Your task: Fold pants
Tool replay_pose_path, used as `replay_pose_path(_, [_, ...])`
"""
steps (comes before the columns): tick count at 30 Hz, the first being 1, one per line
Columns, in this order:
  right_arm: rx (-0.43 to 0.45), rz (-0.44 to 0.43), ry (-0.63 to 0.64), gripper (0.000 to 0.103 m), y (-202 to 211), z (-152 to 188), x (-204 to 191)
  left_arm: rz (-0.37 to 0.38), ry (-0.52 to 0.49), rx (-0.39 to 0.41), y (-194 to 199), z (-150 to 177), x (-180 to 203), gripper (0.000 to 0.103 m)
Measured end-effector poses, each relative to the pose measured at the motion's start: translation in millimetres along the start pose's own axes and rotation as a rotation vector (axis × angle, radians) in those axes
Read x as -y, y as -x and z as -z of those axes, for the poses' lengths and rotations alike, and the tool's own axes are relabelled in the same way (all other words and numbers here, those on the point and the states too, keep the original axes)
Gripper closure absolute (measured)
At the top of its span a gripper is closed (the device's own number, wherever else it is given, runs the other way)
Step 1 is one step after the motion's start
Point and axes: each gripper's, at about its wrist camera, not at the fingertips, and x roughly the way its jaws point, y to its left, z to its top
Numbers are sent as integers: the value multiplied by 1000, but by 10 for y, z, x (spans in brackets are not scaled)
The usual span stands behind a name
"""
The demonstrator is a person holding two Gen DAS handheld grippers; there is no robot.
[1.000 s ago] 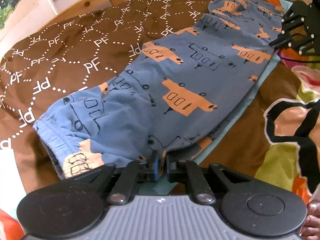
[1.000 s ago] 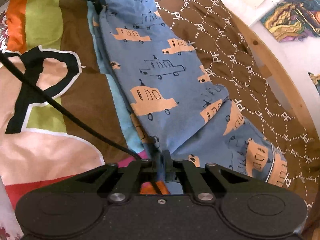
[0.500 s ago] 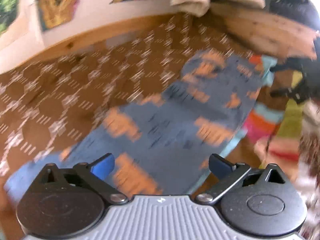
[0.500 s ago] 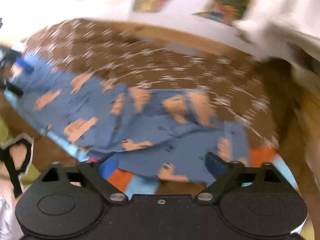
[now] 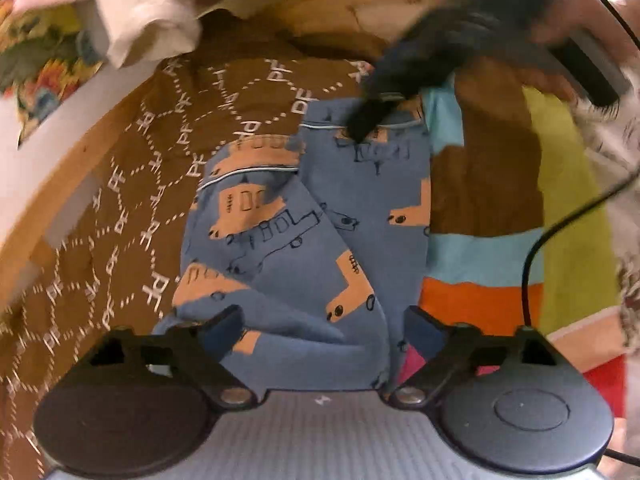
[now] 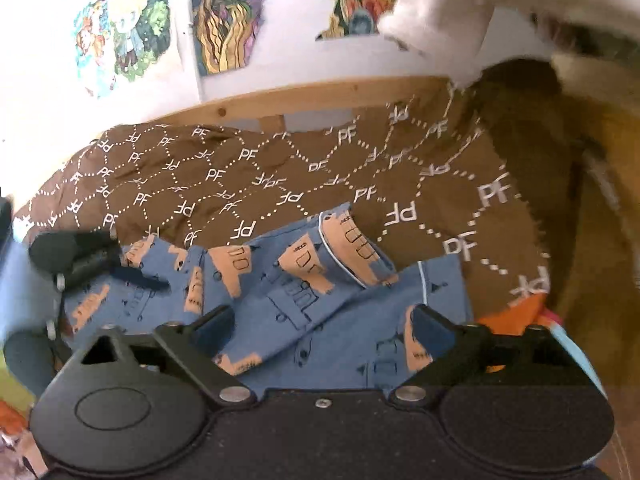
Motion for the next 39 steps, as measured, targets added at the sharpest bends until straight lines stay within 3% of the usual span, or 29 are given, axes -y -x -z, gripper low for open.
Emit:
replay_pose_path(2, [-21, -10, -17, 28, -150, -62, 86, -10, 9, 1, -56, 1, 43, 15])
replay_pose_path(4, [-42, -32, -25, 29, -261, -80, 136, -27, 15, -19, -106, -6, 72, 19])
replay_pose_path(6, [-42, -29, -19, 29, -357, -97, 162, -39, 20, -39, -160, -12, 105, 30])
replay_pose_path(8, [-45, -5, -3, 30, -447, -115, 183, -33, 26, -65, -198, -12, 120, 52])
replay_pose_path(9, [-47, -1, 3, 31, -493, -126, 205, -27, 26, -75, -210, -5, 130, 57])
replay_pose_path(11, [-53, 11, 8, 34, -579, -146, 251, -21, 22, -83, -221, 2, 149, 77])
replay_pose_path(14, [-59, 33, 27, 39, -682, -191, 321, -10, 17, -86, -204, 12, 156, 92])
replay_pose_path(18, [-67, 12, 65, 45, -782, -266, 394, 13, 65, -101, -187, 8, 94, 98])
replay_pose_path(24, [-100, -27, 125, 75, -902, -393, 393, 23, 125, -102, -152, -1, -19, 98])
replay_pose_path(26, [-101, -18, 142, 96, -899, -429, 378, 23, 142, -105, -143, 5, -44, 98])
replay_pose_path(31, [-71, -31, 61, 98, -664, -567, 417, 24, 171, -81, -57, 19, -114, 99])
replay_pose_path(35, [-58, -11, -22, 98, -222, -655, 468, 78, 197, -39, 77, 4, -189, 99])
replay_pose_path(39, [-105, 46, -95, 98, 170, -509, 576, 133, 163, -15, 133, 5, -143, 99])
